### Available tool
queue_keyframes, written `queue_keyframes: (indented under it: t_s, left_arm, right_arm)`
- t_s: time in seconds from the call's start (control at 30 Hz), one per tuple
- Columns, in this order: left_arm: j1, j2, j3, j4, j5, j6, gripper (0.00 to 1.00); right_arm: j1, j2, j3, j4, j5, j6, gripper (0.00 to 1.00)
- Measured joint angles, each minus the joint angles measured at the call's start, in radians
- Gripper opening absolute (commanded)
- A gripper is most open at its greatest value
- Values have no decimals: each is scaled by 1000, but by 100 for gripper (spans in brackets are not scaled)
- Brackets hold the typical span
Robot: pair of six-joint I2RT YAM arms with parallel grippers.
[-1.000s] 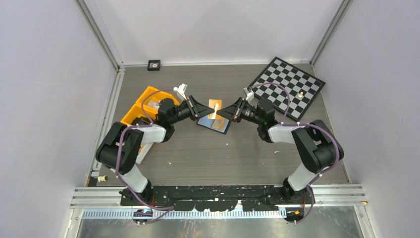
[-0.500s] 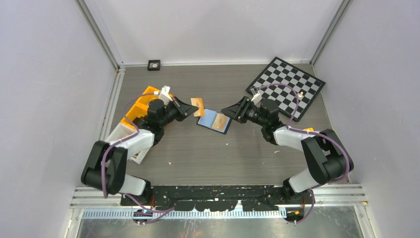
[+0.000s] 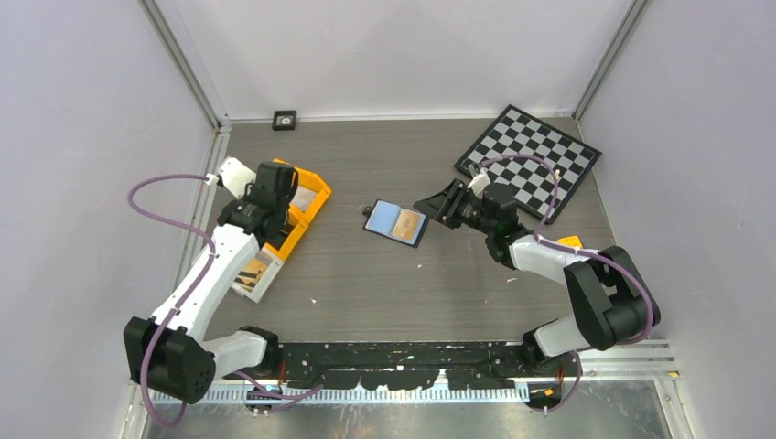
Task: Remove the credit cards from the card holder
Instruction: Place the credit card in the storage box.
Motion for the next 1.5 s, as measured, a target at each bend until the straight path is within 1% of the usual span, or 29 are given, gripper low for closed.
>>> queue_keyframes:
  t_s: [0.07,0.13,0.23,0.37,0.47,0.63,0.87,1.03,1.3,1.33,1.37,1.43,1.47,1.5]
  left_arm:
    - [0,2,39,-95,-95,-32,0]
    - [0,9,43,-166,-168,-56,0]
    - [5,60,52,-295,-268,-102,0]
    - [17,123,84,-449,-370,-187,0]
    - [40,126,84,-502,-414,-222,0]
    - [119,162,78,-513,-426,-241,0]
    - [182,307,73,-505,-391,-237,0]
    - [208,330,69,-492,-363,-238,0]
    - [248,349,5,-492,-300,-275,0]
    - [251,349,-3,-492,-289,-279,2]
    - [253,349,-5,-493,-283,-281,8]
    - [256,349,-8,-493,-277,-287,28]
    - [257,349,-8,-492,-274,-289,35]
    - [259,349,-8,-493,-271,-288,37]
  right_arm:
    - [0,-3,-2,-8,2,-1,49]
    - [0,-11,-3,-15,6,-2,49]
    - [0,-27,-5,-21,10,-5,49]
    - [0,-34,-5,-21,14,-10,49]
    - [0,-37,-5,-26,17,-14,49]
    - [0,-40,-6,-27,18,-21,49]
    - [-1,-40,-6,-27,21,-24,48]
    - [-1,-40,-6,-27,21,-23,48]
    - [-1,-43,-6,-28,21,-24,49]
    - [-1,-45,-6,-28,21,-24,49]
    - [-1,-45,-6,-28,21,-24,49]
    - [-1,-46,-6,-28,22,-23,49]
    - [-1,-46,-6,-28,24,-24,49]
    - [-1,-47,-6,-29,26,-24,49]
